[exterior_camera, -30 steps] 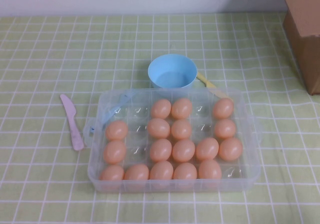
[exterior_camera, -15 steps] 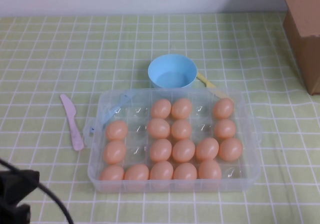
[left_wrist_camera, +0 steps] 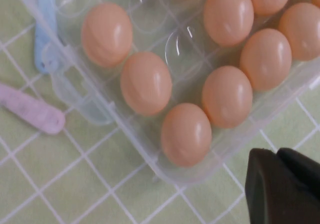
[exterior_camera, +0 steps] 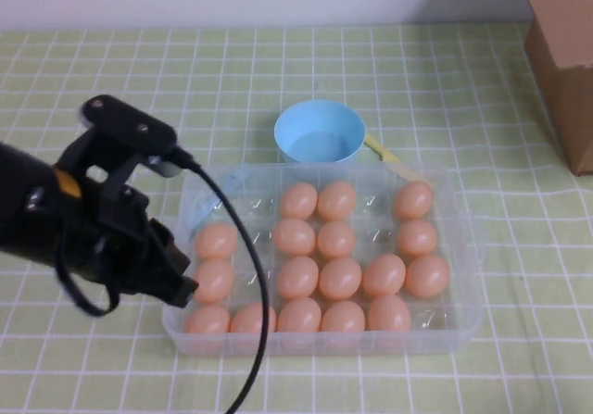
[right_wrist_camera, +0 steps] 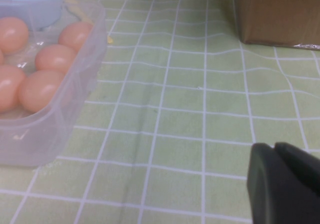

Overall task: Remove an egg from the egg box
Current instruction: Pick up the egg from the plastic box

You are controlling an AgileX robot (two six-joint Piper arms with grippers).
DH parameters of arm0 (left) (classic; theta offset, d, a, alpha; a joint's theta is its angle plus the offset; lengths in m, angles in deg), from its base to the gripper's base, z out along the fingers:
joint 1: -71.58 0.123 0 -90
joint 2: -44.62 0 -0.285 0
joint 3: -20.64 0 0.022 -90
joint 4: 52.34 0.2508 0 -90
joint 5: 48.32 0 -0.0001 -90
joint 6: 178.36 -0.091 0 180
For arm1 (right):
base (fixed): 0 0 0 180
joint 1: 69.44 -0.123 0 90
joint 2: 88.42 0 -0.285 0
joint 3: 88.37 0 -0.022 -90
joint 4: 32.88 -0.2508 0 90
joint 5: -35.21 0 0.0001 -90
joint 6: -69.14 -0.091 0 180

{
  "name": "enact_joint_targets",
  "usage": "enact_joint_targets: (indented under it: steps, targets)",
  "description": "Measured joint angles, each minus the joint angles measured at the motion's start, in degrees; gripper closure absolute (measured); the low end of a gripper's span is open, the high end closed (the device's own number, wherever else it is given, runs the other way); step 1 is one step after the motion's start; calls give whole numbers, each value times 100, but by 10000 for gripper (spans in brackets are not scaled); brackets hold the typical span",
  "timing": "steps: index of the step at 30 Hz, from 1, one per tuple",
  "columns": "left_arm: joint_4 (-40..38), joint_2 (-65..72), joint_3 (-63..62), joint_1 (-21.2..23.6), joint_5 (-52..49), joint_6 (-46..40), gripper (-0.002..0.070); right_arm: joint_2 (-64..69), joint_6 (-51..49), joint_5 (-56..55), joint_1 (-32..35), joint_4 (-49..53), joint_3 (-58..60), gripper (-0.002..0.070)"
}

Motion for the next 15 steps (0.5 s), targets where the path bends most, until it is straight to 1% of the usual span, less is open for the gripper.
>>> enact_joint_targets:
  steps: [4,8,10,12,13,15]
  targets:
    - [224,735,-452,-382,91,66,679,0,0,0,0,0,0,694]
    - [306,1362,-854,-636,99,79,679,0,0,0,0,0,0,694]
    - [334,1696,-1106,-707,103,79,667,0,0,0,0,0,0,694]
    - [346,2009,-1361,-787,103,79,618,0,0,0,0,0,0,694]
    - [355,2158,-1485,-820,90,79,575,0,0,0,0,0,0,694]
    - [355,2397,-1680,-866,80,79,454,0,0,0,0,0,0,694]
